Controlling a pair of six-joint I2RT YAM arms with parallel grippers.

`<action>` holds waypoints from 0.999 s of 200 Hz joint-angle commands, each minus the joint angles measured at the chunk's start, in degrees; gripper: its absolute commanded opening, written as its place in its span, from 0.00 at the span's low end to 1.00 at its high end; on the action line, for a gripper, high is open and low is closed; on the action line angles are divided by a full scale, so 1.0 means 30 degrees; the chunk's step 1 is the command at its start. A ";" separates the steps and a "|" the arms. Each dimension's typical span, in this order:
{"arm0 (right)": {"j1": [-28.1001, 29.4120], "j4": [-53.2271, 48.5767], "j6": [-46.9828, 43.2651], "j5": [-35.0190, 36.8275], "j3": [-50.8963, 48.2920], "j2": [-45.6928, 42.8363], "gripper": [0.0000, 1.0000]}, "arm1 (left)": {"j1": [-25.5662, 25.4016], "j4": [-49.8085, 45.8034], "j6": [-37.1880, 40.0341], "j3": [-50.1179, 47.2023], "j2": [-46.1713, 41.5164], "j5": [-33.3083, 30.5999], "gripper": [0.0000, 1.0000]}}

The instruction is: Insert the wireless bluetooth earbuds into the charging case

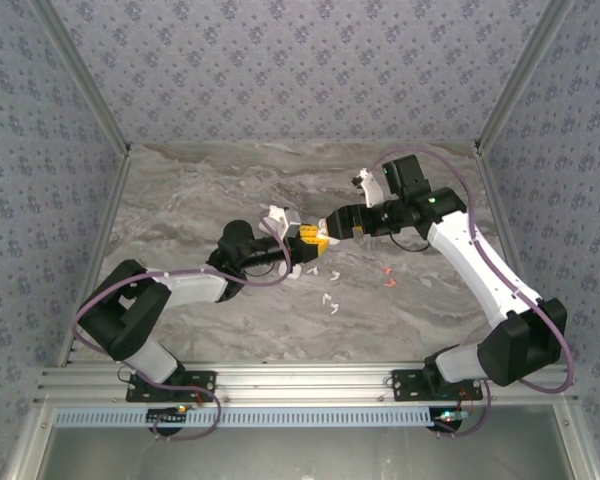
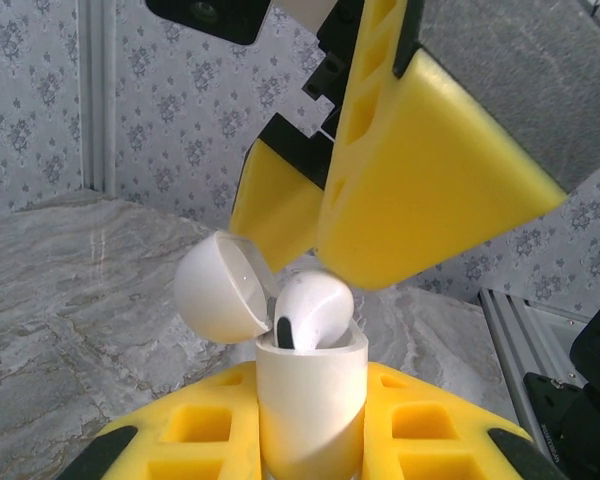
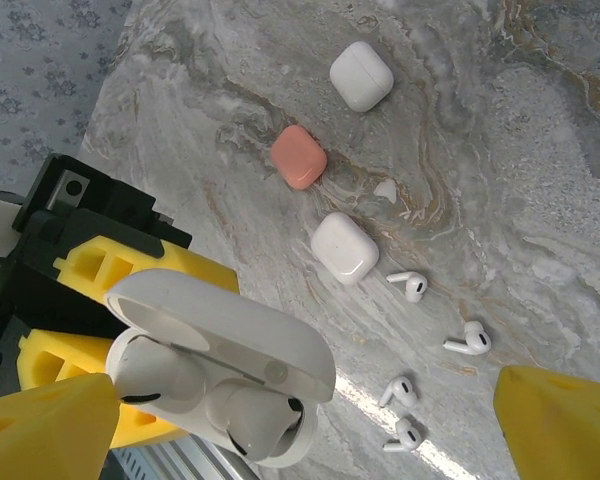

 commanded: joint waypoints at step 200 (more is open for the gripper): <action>-0.0506 0.8038 0.1999 -0.6080 -0.3263 -0.2749 1.00 | -0.0222 0.1353 -0.0872 0.1257 -0.0702 0.0502 0.00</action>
